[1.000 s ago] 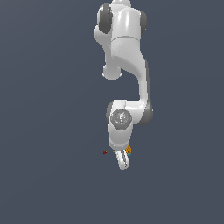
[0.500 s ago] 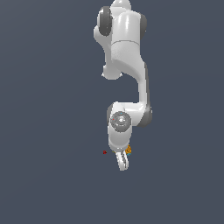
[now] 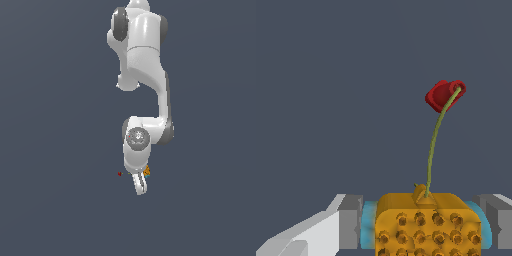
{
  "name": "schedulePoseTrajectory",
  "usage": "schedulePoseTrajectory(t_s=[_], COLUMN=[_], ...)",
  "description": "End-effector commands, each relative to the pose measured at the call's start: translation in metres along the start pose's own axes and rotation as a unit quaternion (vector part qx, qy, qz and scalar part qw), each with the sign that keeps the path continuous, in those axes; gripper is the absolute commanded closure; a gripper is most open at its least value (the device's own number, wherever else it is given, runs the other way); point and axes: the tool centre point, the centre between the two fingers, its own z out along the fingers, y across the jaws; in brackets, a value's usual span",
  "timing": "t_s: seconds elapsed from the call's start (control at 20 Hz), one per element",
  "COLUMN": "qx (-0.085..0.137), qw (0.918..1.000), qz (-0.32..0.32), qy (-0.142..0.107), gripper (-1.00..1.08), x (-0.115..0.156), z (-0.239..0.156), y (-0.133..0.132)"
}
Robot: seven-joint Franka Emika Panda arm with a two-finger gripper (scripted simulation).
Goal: Pick up the object and move it to a goal position.
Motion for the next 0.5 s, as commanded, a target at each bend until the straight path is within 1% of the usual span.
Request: schedulePoseTrajectory(t_s=[0.0, 0.25, 0.45], qx=[0.0, 0.0, 0.0], qw=[1.0, 1.0, 1.0], qz=[0.0, 0.0, 0.0], qy=[0.0, 0.0, 0.0], gripper=[1.08, 1.08, 1.08], x=[0.001, 0.006, 0.014], z=[-0.002, -0.01, -0.023], y=[0.001, 0.009, 0.019])
